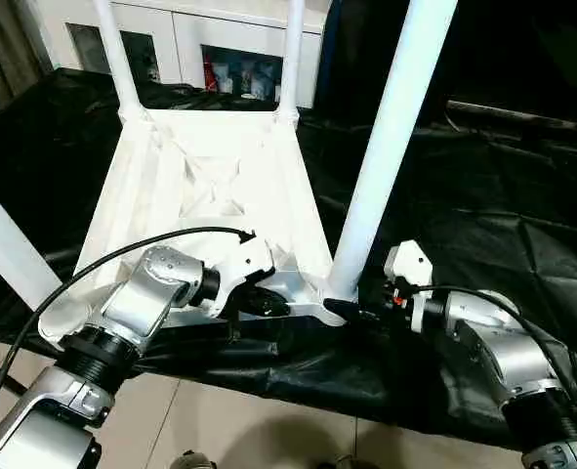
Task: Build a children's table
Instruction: Rotate leg to tighten
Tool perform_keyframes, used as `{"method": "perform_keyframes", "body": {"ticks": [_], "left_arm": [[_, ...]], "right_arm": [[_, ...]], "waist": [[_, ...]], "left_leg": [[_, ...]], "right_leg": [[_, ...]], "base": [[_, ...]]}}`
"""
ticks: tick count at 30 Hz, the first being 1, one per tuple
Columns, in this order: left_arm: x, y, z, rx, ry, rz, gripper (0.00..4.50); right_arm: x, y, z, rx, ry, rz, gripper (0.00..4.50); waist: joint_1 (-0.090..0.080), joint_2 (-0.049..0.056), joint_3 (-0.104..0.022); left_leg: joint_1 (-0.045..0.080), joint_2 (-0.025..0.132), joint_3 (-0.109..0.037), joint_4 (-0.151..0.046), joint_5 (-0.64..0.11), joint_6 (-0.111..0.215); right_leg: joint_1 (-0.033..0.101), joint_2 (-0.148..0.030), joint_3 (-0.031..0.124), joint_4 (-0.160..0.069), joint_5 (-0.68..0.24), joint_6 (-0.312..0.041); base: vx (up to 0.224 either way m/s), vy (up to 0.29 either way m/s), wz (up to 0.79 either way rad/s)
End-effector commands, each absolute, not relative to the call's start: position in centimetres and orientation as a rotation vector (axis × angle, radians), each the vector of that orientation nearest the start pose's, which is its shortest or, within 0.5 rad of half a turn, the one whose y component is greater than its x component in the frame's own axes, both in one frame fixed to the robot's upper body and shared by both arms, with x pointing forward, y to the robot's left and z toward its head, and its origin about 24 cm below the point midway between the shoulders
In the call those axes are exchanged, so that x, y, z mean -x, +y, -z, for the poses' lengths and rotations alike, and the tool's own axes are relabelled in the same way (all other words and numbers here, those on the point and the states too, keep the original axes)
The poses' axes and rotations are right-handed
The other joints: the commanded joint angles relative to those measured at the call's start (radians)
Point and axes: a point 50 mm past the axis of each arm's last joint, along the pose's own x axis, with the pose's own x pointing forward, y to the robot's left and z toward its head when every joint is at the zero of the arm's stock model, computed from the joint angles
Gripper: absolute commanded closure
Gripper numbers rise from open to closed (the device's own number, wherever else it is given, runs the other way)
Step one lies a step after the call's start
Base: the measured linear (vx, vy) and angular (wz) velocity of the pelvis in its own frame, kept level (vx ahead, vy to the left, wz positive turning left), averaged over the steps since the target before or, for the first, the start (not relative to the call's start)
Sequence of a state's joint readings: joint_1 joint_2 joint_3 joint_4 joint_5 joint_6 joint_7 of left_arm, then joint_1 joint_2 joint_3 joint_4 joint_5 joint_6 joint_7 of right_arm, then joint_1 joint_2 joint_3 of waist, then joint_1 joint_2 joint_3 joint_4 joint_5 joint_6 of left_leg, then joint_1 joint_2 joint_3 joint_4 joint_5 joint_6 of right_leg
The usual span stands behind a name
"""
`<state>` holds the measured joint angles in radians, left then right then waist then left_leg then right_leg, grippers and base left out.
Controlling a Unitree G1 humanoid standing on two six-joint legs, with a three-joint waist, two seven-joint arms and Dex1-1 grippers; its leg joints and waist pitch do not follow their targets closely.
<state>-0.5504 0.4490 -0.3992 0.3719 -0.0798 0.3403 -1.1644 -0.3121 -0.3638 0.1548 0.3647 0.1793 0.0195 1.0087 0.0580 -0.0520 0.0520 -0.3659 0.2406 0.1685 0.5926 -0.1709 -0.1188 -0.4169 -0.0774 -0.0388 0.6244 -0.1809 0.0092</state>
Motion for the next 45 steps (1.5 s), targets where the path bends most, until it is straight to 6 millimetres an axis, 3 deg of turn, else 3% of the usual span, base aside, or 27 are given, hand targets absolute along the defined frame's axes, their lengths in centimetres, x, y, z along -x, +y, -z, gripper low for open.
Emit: {"method": "perform_keyframes", "body": {"ticks": [1, 11, 15, 17, 19, 20, 25, 26, 27, 28, 29, 32, 35, 36, 39, 40, 41, 43, 45], "left_arm": [[-30.0, 13.3, -4.6, -0.354, 0.608, 1.312, 4.5], [-30.3, 13.7, -4.7, -0.361, 0.609, 1.294, 4.5], [-31.3, 13.4, -4.6, -0.364, 0.583, 1.193, 4.5], [-31.9, 13.0, -4.5, -0.371, 0.571, 1.136, 4.5], [-33.3, 11.5, -4.4, -0.367, 0.552, 1.022, 4.5], [-33.4, 11.3, -4.4, -0.366, 0.551, 1.014, 4.5], [-34.8, 8.2, -4.6, -0.35, 0.519, 0.914, 4.5], [-34.8, 8.2, -4.6, -0.35, 0.519, 0.914, 4.5], [-34.9, 7.3, -4.7, -0.352, 0.512, 0.922, 4.5], [-34.7, 6.1, -4.8, -0.35, 0.503, 0.953, 4.5], [-34.7, 6.1, -4.8, -0.35, 0.503, 0.953, 4.5], [-34.5, 4.6, -4.8, -0.346, 0.485, 1.024, 4.5], [-34.4, 5.0, -4.8, -0.35, 0.479, 1.053, 4.5], [-34.3, 5.3, -4.8, -0.35, 0.483, 1.061, 4.5], [-34.3, 6.8, -4.8, -0.373, 0.488, 1.106, 4.5], [-34.3, 6.8, -4.8, -0.373, 0.488, 1.106, 4.5], [-34.2, 7.5, -5.0, -0.377, 0.491, 1.133, 4.5], [-34.1, 7.8, -5.1, -0.376, 0.494, 1.156, 4.5], [-34.0, 8.1, -5.2, -0.374, 0.496, 1.184, 4.5]], "right_arm": [[-28.5, -15.2, -4.0, 0.175, 0.216, -1.102, 1.11], [-28.4, -14.8, -3.9, 0.135, 0.218, -1.114, 1.82], [-29.2, -15.0, -2.8, 0.112, 0.255, -0.954, 1.9], [-29.6, -15.0, -2.4, 0.1, 0.272, -0.884, 1.91], [-30.4, -14.5, -1.3, 0.032, 0.314, -0.716, 1.92], [-30.5, -14.5, -1.2, 0.028, 0.317, -0.701, 1.93], [-32.0, -12.5, -0.5, 0.066, 0.352, -0.525, 1.93], [-32.0, -12.5, -0.5, 0.066, 0.352, -0.525, 1.93], [-32.3, -11.5, -0.6, 0.087, 0.341, -0.538, 1.93], [-32.4, -10.4, -0.8, 0.093, 0.324, -0.569, 1.93], [-32.4, -10.4, -0.8, 0.093, 0.324, -0.569, 1.93], [-33.0, -8.8, -2.1, 0.086, 0.24, -0.617, 1.24], [-33.1, -9.3, -2.6, 0.082, 0.203, -0.636, 1.04], [-33.1, -9.6, -2.7, 0.08, 0.191, -0.645, 1.04], [-32.7, -12.1, -3.3, 0.096, 0.159, -0.721, 1.04], [-32.7, -12.1, -3.3, 0.096, 0.159, -0.721, 1.04], [-32.4, -13.5, -3.5, 0.129, 0.152, -0.768, 1.04], [-32.1, -14.1, -3.6, 0.137, 0.149, -0.805, 1.04], [-31.8, -14.6, -3.8, 0.134, 0.146, -0.842, 1.04]], "waist": [[0.001, -0.006, -0.053], [0.0, -0.005, -0.052], [-0.004, -0.006, -0.05], [-0.009, -0.011, -0.051], [-0.016, -0.008, -0.051], [-0.014, -0.004, -0.054], [-0.03, -0.004, -0.053], [-0.032, 0.002, -0.053], [-0.033, 0.0, -0.054], [-0.033, 0.005, -0.055], [-0.035, 0.003, -0.055], [-0.034, -0.001, -0.052], [-0.033, 0.003, -0.055], [-0.033, 0.004, -0.056], [-0.023, -0.001, -0.055], [-0.022, -0.001, -0.056], [-0.02, 0.001, -0.056], [-0.014, -0.004, -0.056], [-0.01, -0.005, -0.057]], "left_leg": [[0.004, -0.018, 0.014, -0.077, -0.335, 0.014], [0.005, -0.019, 0.013, -0.078, -0.353, 0.012], [0.006, -0.021, 0.012, -0.079, -0.367, 0.005], [0.007, -0.025, 0.008, -0.076, -0.377, -0.009], [0.005, -0.024, 0.009, -0.08, -0.373, -0.009], [0.009, -0.026, 0.005, -0.079, -0.382, -0.016], [0.01, -0.028, 0.001, -0.083, -0.43, -0.008], [0.009, -0.029, -0.001, -0.084, -0.433, -0.011], [0.01, -0.028, -0.002, -0.086, -0.437, -0.008], [0.015, -0.028, -0.001, -0.085, -0.45, -0.003], [0.015, -0.027, -0.002, -0.087, -0.449, 0.003], [0.019, -0.032, 0.0, -0.086, -0.474, 0.02], [0.017, -0.027, -0.003, -0.091, -0.47, 0.031], [0.012, -0.023, -0.003, -0.095, -0.459, 0.034], [0.017, -0.023, 0.003, -0.092, -0.447, 0.05], [0.015, -0.024, 0.007, -0.091, -0.431, 0.057], [0.015, -0.024, 0.009, -0.09, -0.415, 0.056], [0.011, -0.023, 0.011, -0.089, -0.389, 0.063], [0.014, -0.02, 0.012, -0.087, -0.379, 0.07]], "right_leg": [[0.037, -0.034, 0.021, -0.099, -0.435, -0.128], [0.033, -0.034, 0.02, -0.106, -0.479, -0.111], [0.029, -0.035, 0.018, -0.112, -0.521, -0.099], [0.03, -0.037, 0.012, -0.117, -0.585, -0.073], [0.029, -0.035, 0.011, -0.121, -0.568, -0.076], [0.029, -0.037, 0.006, -0.122, -0.567, -0.076], [0.032, -0.036, -0.004, -0.133, -0.567, -0.076], [0.034, -0.037, -0.008, -0.137, -0.564, -0.076], [0.036, -0.037, -0.008, -0.137, -0.558, -0.075], [0.033, -0.037, -0.01, -0.143, -0.55, -0.079], [0.036, -0.038, -0.011, -0.141, -0.524, -0.088], [0.033, -0.037, -0.019, -0.148, -0.537, -0.087], [0.038, -0.045, -0.019, -0.148, -0.518, -0.097], [0.041, -0.045, -0.016, -0.139, -0.46, -0.118], [0.043, -0.046, -0.012, -0.14, -0.427, -0.134], [0.04, -0.046, -0.007, -0.135, -0.41, -0.148], [0.038, -0.048, -0.005, -0.134, -0.408, -0.158], [0.044, -0.048, -0.003, -0.132, -0.403, -0.154], [0.043, -0.048, -0.002, -0.129, -0.401, -0.159]], "base": [[0.0, 0.0, 0.0], [0.0, 0.0, 0.0], [0.0, 0.0, 0.0], [0.0, 0.0, 0.0], [0.0, 0.0, 0.0], [0.0, 0.0, 0.0], [0.0, 0.0, 0.0], [0.0, 0.0, 0.0], [0.0, 0.0, 0.0], [0.0, 0.0, 0.0], [0.0, 0.0, 0.0], [0.0, 0.0, 0.0], [0.0, 0.0, 0.0], [0.0, 0.0, 0.0], [0.0, 0.0, 0.0], [0.0, 0.0, 0.0], [0.0, 0.0, 0.0], [0.0, 0.0, 0.0], [0.0, 0.0, 0.0]]}}
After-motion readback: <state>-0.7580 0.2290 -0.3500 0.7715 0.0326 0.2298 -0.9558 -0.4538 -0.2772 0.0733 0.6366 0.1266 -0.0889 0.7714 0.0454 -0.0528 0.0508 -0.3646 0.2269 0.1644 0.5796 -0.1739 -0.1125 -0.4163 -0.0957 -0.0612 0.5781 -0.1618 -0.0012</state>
